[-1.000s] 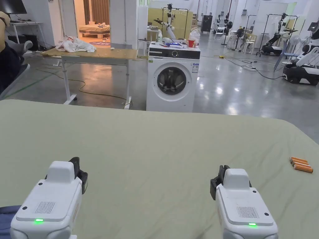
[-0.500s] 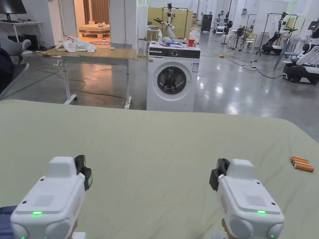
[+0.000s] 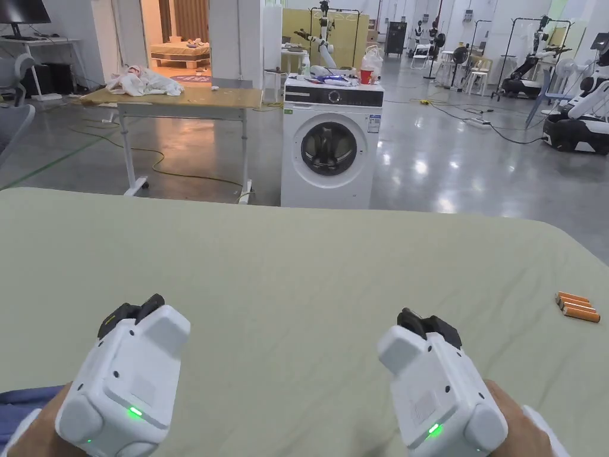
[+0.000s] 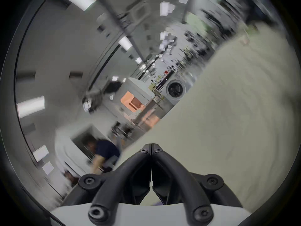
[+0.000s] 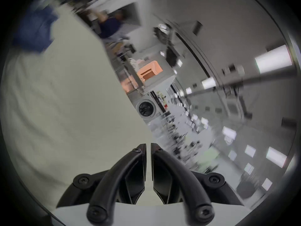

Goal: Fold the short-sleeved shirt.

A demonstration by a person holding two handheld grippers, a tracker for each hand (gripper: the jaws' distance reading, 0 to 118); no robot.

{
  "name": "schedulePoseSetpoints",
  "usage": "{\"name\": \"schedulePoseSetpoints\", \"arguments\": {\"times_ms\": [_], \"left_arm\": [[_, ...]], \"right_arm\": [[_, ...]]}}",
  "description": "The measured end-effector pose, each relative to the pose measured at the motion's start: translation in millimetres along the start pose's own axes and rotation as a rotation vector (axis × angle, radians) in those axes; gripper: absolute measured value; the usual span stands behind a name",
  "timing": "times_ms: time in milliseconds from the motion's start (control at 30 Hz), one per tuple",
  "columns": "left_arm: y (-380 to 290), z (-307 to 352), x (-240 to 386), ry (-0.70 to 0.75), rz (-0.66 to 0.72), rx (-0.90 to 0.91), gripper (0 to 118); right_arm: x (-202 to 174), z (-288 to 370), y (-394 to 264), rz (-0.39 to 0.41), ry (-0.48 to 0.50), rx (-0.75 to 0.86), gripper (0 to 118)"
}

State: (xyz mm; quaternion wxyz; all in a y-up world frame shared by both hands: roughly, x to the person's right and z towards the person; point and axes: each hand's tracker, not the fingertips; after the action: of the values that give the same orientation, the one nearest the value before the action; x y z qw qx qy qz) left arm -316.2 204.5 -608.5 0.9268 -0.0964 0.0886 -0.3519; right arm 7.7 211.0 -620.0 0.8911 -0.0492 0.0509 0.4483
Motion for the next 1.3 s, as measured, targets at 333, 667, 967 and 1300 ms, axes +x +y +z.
{"name": "schedulePoseSetpoints", "arguments": {"times_ms": [333,667,967,1300], "left_arm": [[-5.5,13.9,-25.3,-0.039,0.843,0.035,0],[6.8,19.6,-33.8,-0.042,0.745,0.041,0],[-22.5,20.1,-61.1,-0.129,0.615,-0.148,0],[-102.1,27.1,-124.0,-0.171,0.695,-0.468,10]], "right_arm": [[15.7,-5.0,-11.7,-0.958,0.005,-0.115,5],[13.6,-1.0,-9.4,-0.908,-0.011,-0.101,5],[6.9,1.7,-3.8,-0.836,0.017,-0.097,5],[-15.6,1.6,-3.1,-0.833,0.064,-0.112,5]]}}
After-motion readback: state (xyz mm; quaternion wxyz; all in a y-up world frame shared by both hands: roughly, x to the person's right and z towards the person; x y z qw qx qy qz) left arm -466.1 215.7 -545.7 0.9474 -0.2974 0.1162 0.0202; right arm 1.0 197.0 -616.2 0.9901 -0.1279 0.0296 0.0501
